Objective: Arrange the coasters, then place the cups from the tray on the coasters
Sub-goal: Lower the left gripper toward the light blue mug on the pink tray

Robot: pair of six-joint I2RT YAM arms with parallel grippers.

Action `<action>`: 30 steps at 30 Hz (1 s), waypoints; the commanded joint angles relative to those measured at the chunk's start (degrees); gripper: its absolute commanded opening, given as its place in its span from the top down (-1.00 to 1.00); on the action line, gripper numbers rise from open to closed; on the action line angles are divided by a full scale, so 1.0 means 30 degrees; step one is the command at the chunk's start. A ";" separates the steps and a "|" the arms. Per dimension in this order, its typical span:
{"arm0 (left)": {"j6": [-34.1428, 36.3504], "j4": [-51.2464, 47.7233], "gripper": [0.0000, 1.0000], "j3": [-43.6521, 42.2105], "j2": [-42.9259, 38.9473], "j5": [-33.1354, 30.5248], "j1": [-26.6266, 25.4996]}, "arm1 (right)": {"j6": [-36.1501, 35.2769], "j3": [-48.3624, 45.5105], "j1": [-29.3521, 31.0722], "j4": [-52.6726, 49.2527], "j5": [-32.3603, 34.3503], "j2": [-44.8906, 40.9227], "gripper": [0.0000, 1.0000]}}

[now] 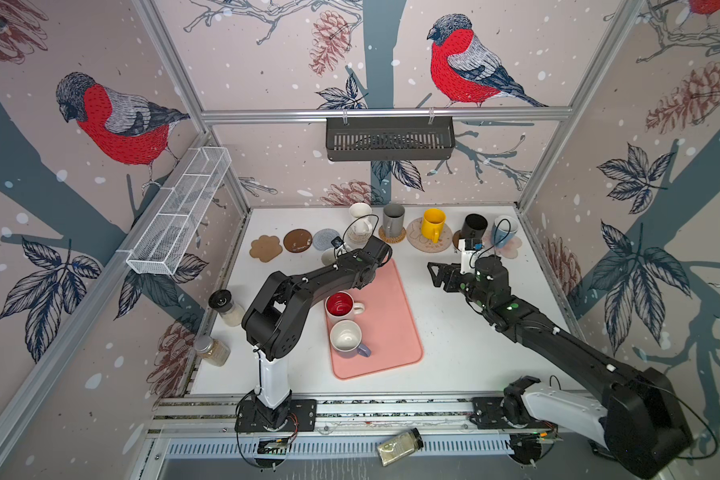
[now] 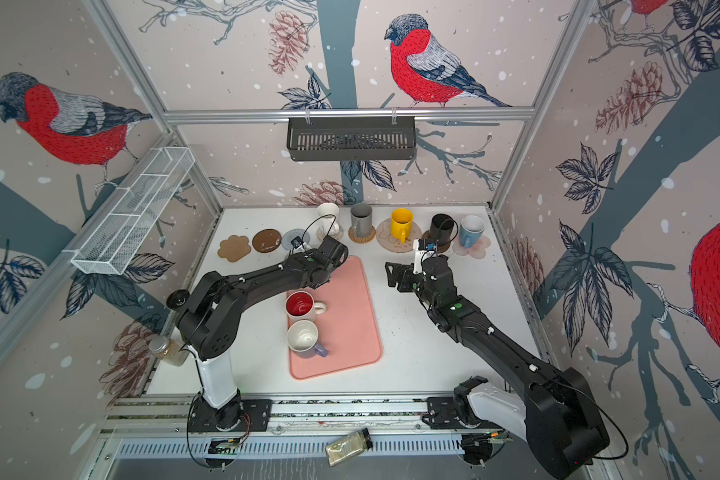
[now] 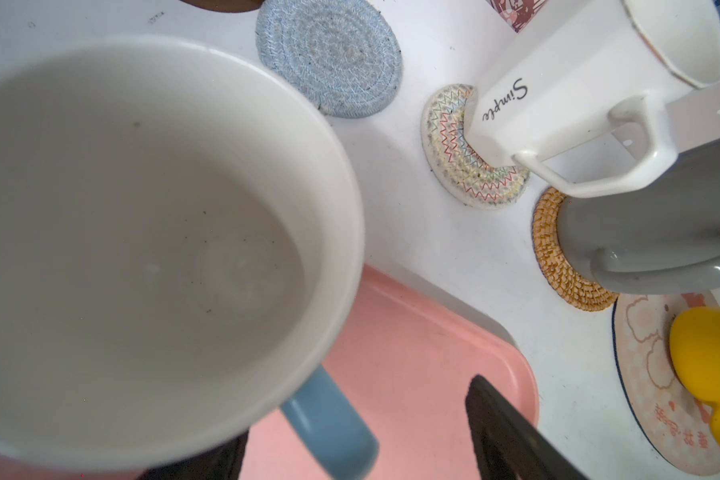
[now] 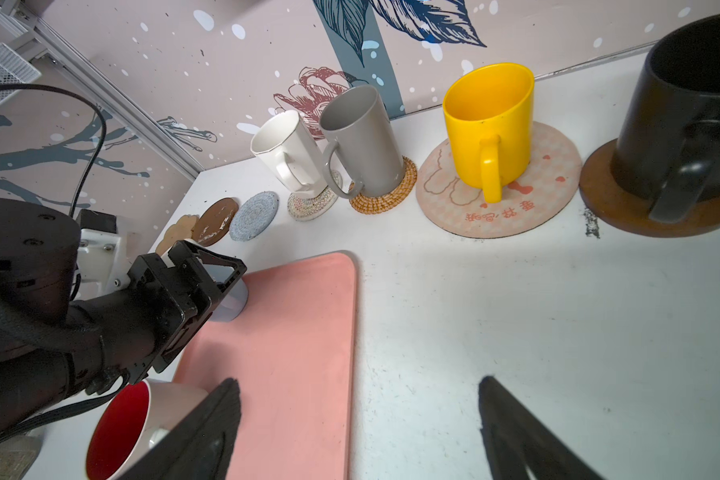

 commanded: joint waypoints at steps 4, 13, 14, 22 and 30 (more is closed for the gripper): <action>0.0252 -0.0208 -0.50 -0.0068 -0.0163 -0.0485 -0.0015 | 0.0230 -0.0006 0.0038 0.0770 -0.0200 0.0071 -0.77; 0.0663 0.0248 -0.17 -0.1115 -0.0863 -0.0520 -0.0251 | 0.0230 0.0000 0.0058 0.0885 -0.0171 0.0271 -0.76; 0.0689 0.0307 -0.13 -0.1234 -0.0932 -0.0499 -0.0279 | 0.0230 0.0000 0.0041 0.0872 -0.0171 0.0283 -0.76; 0.1093 0.0234 0.13 -0.1681 -0.1197 -0.0404 -0.0483 | 0.0172 0.0028 0.0080 0.0898 -0.0050 0.0358 -0.74; 0.1102 0.0203 -0.06 -0.2025 -0.1552 -0.0800 -0.0425 | 0.0145 0.0029 0.0192 0.0950 -0.0024 0.0367 -0.73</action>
